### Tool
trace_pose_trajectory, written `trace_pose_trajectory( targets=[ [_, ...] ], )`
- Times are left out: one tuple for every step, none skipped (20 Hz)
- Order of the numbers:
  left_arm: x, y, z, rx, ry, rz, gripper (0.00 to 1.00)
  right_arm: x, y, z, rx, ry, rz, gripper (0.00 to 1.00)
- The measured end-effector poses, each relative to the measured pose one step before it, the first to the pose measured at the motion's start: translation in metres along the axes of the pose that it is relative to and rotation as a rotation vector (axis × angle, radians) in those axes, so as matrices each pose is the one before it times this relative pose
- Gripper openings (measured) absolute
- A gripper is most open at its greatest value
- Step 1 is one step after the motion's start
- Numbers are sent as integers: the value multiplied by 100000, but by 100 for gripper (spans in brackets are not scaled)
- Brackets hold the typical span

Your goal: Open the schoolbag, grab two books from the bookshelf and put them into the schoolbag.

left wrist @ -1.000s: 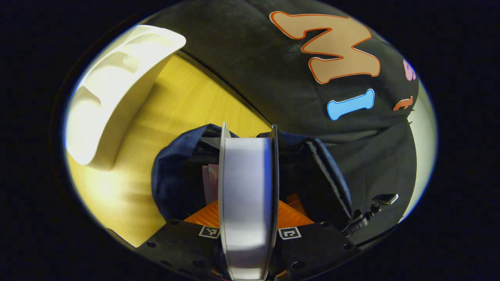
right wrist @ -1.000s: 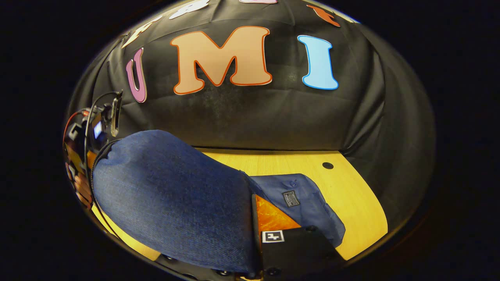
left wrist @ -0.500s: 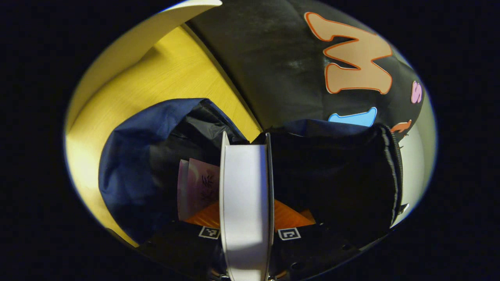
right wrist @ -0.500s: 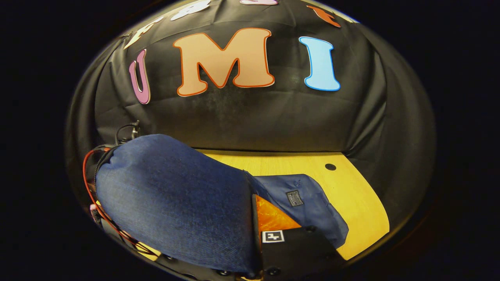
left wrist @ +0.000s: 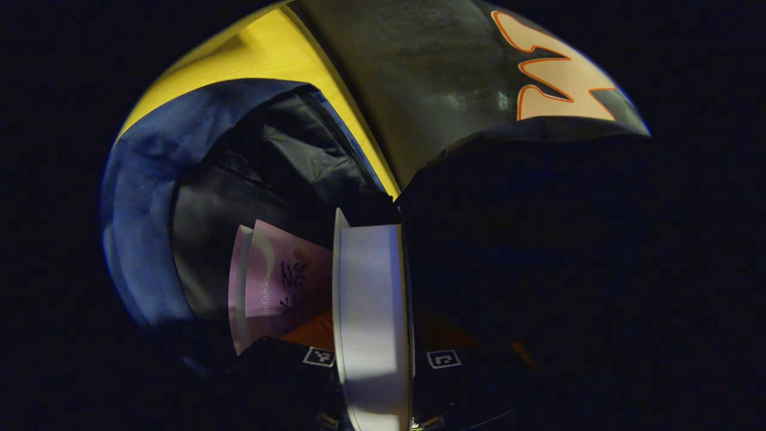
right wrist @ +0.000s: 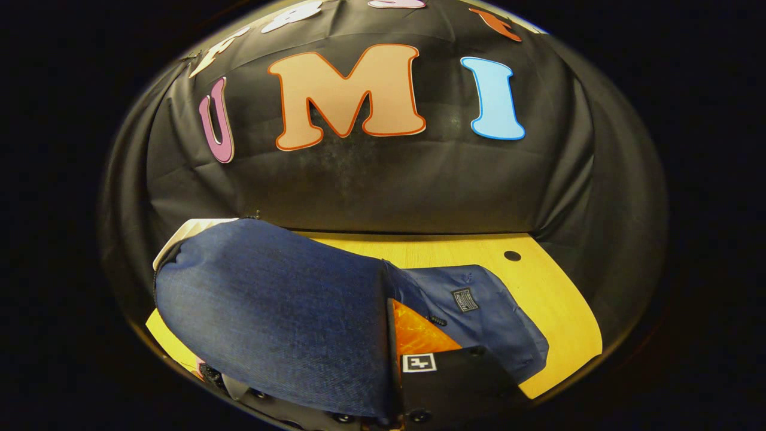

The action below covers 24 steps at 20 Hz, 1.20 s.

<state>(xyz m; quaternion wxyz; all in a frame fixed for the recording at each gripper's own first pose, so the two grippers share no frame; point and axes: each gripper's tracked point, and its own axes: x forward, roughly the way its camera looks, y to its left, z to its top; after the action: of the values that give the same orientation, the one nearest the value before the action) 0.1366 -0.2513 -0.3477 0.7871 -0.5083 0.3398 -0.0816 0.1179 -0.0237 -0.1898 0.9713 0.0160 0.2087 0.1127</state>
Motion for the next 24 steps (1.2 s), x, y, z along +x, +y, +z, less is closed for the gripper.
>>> trace_pose_trajectory(
  targets=[
    [60, 484, -79, 1141, 180, 2899, 39, 72, -174, -2, 107, 200, -504, 10],
    [-424, 560, 62, 1571, 839, 3766, 41, 64, -187, -73, 252, 884, -231, 10],
    [-120, 829, -301, 2304, 1596, 5069, 46, -5, 14, -189, 232, 584, 141, 10],
    [-634, 914, -59, 3160, 922, 5095, 51, 49, -151, -192, -437, 922, 231, 10],
    [-838, 198, 77, 2998, -31, 2882, 77, -219, 6, -219, 413, 940, 684, 10],
    [-1294, 397, 51, 3071, -566, 2378, 74, 20, 245, -125, 2150, 963, 1476, 14],
    [-1227, 300, 21, 3260, -257, 2296, 80, -205, 331, -341, 2421, 1479, 1483, 19],
    [-1004, 758, 151, 3524, -523, 3941, 82, -211, 187, -344, 1992, 1461, 1158, 26],
    [-1454, 940, 232, 3476, -933, 3675, 95, -444, 187, -587, 369, 2142, 1671, 33],
    [-1344, 749, 260, 2908, -902, 2982, 95, -284, 211, -460, -615, 1625, 1945, 34],
    [-1577, 611, 78, 2414, -771, 1360, 95, -498, 519, -416, -546, 1567, 2236, 43],
    [-1453, 381, 110, 2711, -671, 613, 95, -674, 515, -325, -171, 879, 1987, 51],
    [-1237, 667, -53, 3574, -535, 1718, 95, -749, 473, -448, -1204, 196, 1172, 60],
    [-1106, 1064, -318, 4193, 453, 2374, 95, -816, 433, -395, -2298, 401, 547, 68],
    [-1179, 1305, -760, 4212, 1848, 1880, 95, -965, 532, -774, -2924, 813, 93, 77],
    [-1493, 1075, -702, 3359, 1732, 1768, 95, -1009, 377, -652, -2984, 755, -254, 85],
    [-1405, 669, -239, 2630, 866, 1328, 95, -1306, 399, -659, -2240, 789, -407, 95],
    [-1538, 602, -242, 2332, 697, 1335, 95, -1112, 444, -516, -1142, 1106, -489, 97],
    [-1311, 750, -267, 1838, 400, 1254, 95, -979, 486, -613, -631, 1084, -663, 97],
    [-1457, 648, 29, 526, -580, 1805, 95, -840, 572, -307, 67, 47, -482, 97],
    [-1573, -41, 492, -95, -1580, 589, 95, -882, 919, -45, 1289, -453, 254, 97],
    [-1617, -138, 636, -571, -2436, 732, 95, -759, 710, 251, 2078, -1176, -559, 97],
    [-1260, -22, 980, 164, -3370, 391, 96, -722, 376, 590, 2443, -1809, -909, 96],
    [-1337, 293, 1255, 346, -4338, 1048, 95, -729, 384, 1123, 2435, -3014, -1461, 96]
  ],
)
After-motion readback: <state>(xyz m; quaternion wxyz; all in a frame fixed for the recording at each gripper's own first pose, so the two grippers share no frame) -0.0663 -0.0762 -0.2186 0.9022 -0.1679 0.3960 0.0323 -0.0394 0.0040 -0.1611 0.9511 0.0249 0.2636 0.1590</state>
